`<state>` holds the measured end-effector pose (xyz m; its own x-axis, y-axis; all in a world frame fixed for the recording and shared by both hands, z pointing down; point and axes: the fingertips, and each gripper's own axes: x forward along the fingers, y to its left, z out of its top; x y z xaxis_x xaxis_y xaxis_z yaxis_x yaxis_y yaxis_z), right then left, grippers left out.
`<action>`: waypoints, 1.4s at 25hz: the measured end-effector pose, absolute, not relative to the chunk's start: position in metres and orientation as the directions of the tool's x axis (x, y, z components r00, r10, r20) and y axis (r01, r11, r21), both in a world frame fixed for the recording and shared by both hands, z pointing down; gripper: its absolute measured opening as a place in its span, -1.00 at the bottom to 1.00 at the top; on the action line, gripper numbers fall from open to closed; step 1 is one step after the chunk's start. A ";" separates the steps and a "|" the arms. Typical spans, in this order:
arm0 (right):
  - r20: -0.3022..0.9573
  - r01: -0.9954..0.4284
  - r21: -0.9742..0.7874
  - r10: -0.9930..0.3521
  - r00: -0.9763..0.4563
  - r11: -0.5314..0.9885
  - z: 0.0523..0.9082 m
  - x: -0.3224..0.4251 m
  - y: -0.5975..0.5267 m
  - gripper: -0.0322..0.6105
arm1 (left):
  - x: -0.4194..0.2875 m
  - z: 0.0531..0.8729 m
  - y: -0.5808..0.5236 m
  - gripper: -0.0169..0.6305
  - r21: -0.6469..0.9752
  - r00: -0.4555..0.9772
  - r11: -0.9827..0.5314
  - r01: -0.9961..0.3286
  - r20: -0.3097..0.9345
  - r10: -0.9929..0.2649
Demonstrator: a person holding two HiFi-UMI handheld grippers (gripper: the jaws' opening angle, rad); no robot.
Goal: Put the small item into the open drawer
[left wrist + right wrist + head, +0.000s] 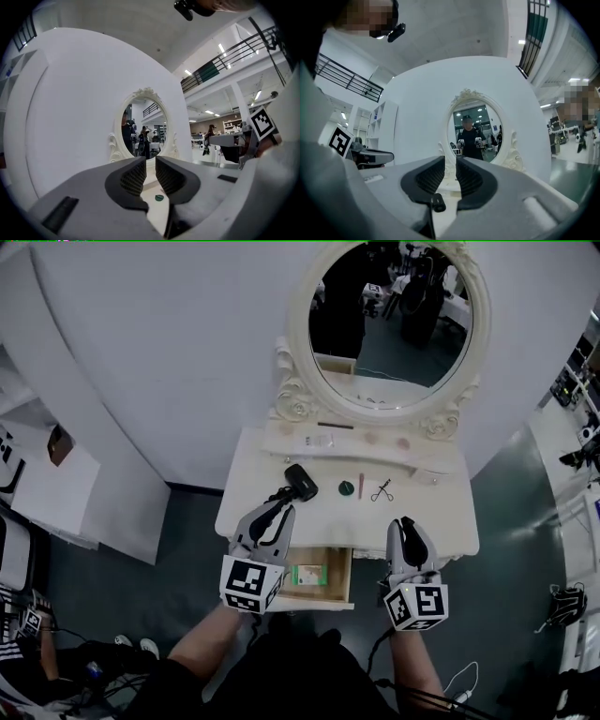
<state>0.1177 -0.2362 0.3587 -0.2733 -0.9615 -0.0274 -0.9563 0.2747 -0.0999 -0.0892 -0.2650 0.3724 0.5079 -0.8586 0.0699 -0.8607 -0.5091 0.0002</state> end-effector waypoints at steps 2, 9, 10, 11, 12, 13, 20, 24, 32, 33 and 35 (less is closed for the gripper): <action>-0.046 -0.954 -0.090 -0.958 -0.281 0.285 0.350 0.116 -0.233 -0.67 | -0.093 0.363 -0.265 -0.75 0.032 0.500 -0.499 -0.866 0.040 -0.865; -0.081 -0.952 -0.054 -0.952 -0.295 0.300 0.333 0.120 -0.227 -0.73 | -0.099 0.349 -0.262 -0.75 0.100 0.470 -0.471 -0.877 -0.028 -0.882; -0.083 -0.952 -0.052 -0.952 -0.296 0.301 0.331 0.122 -0.226 -0.73 | -0.098 0.350 -0.261 -0.75 0.100 0.467 -0.467 -0.878 -0.024 -0.884; -0.086 -0.952 -0.051 -0.951 -0.297 0.302 0.330 0.123 -0.226 -0.74 | -0.097 0.351 -0.260 -0.75 0.100 0.465 -0.464 -0.880 -0.020 -0.885; -0.090 -0.952 -0.052 -0.950 -0.298 0.303 0.330 0.124 -0.225 -0.75 | -0.096 0.353 -0.259 -0.75 0.100 0.462 -0.462 -0.881 -0.018 -0.887; -0.096 -0.951 -0.053 -0.949 -0.299 0.305 0.329 0.126 -0.224 -0.75 | -0.095 0.354 -0.258 -0.75 0.100 0.460 -0.460 -0.882 -0.016 -0.888; -0.103 -0.948 -0.041 -0.945 -0.311 0.316 0.328 0.139 -0.222 -0.82 | -0.078 0.360 -0.251 -0.75 0.101 0.456 -0.454 -0.885 -0.007 -0.890; -0.106 -0.941 -0.037 -0.938 -0.330 0.335 0.325 0.145 -0.220 -0.86 | -0.071 0.356 -0.248 -0.75 0.092 0.444 -0.443 -0.892 -0.005 -0.896; -0.108 -0.932 -0.048 -0.930 -0.352 0.358 0.329 0.159 -0.216 -0.86 | -0.054 0.359 -0.241 -0.75 0.075 0.432 -0.431 -0.899 0.002 -0.902; -0.108 -0.932 -0.049 -0.929 -0.353 0.360 0.329 0.161 -0.216 -0.86 | -0.052 0.360 -0.241 -0.75 0.071 0.431 -0.430 -0.900 0.002 -0.902; -0.107 -0.931 -0.051 -0.928 -0.356 0.363 0.331 0.164 -0.216 -0.86 | -0.049 0.361 -0.239 -0.75 0.064 0.428 -0.427 -0.902 0.002 -0.904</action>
